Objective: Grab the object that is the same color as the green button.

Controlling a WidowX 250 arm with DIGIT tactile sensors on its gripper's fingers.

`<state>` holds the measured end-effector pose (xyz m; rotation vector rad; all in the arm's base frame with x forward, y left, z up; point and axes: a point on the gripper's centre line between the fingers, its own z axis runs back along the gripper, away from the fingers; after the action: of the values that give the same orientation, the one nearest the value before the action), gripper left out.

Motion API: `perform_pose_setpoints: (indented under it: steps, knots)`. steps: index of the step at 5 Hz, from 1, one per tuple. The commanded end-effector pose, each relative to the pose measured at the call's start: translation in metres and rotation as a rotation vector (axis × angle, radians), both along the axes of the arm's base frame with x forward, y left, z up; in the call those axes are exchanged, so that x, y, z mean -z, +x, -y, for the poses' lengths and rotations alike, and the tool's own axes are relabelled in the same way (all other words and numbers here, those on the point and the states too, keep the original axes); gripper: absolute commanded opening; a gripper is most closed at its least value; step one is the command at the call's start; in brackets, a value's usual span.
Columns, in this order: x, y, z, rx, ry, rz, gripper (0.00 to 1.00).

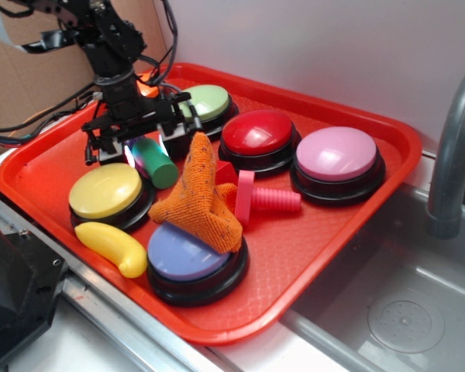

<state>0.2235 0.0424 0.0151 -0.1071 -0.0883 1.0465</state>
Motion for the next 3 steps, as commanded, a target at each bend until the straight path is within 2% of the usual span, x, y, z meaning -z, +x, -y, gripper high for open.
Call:
perform_pose_setpoints:
  steps: [1,2,3]
  knots:
    - [-0.009,-0.004,-0.004,0.037,-0.006,0.043,0.00]
    - [-0.030,0.002,-0.007,0.076,-0.025,0.066,0.00]
    - [-0.069,0.014,-0.012,0.158,-0.009,0.098,0.00]
